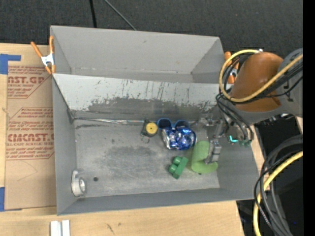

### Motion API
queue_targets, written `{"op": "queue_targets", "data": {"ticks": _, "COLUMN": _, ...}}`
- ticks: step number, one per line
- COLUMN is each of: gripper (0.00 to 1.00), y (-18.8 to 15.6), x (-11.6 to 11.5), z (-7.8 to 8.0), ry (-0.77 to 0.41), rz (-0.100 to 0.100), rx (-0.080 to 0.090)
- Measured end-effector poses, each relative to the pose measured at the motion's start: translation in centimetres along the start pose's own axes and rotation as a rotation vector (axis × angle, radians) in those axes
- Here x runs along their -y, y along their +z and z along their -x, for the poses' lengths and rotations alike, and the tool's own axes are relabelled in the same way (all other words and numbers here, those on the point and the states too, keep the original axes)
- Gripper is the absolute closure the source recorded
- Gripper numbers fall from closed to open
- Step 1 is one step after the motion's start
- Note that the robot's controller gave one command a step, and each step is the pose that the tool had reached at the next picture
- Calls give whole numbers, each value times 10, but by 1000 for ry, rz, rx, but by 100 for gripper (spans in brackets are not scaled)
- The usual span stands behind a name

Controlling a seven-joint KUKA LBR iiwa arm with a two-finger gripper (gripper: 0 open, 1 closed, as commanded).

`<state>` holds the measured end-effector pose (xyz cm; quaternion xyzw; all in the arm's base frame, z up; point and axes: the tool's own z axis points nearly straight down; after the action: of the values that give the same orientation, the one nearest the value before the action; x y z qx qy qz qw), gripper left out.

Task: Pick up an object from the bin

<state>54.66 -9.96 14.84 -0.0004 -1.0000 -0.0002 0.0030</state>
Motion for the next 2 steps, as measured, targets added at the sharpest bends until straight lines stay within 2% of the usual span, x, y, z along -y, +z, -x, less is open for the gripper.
{"op": "queue_targets", "data": {"ticks": 1, "gripper": 0, "y": 73, "x": -17, "z": -25, "ry": 235, "rz": 2, "rx": 4}}
{"op": "queue_targets", "data": {"ticks": 2, "gripper": 0, "y": 9, "x": 25, "z": 8, "ry": 95, "rz": -1, "rx": 14}}
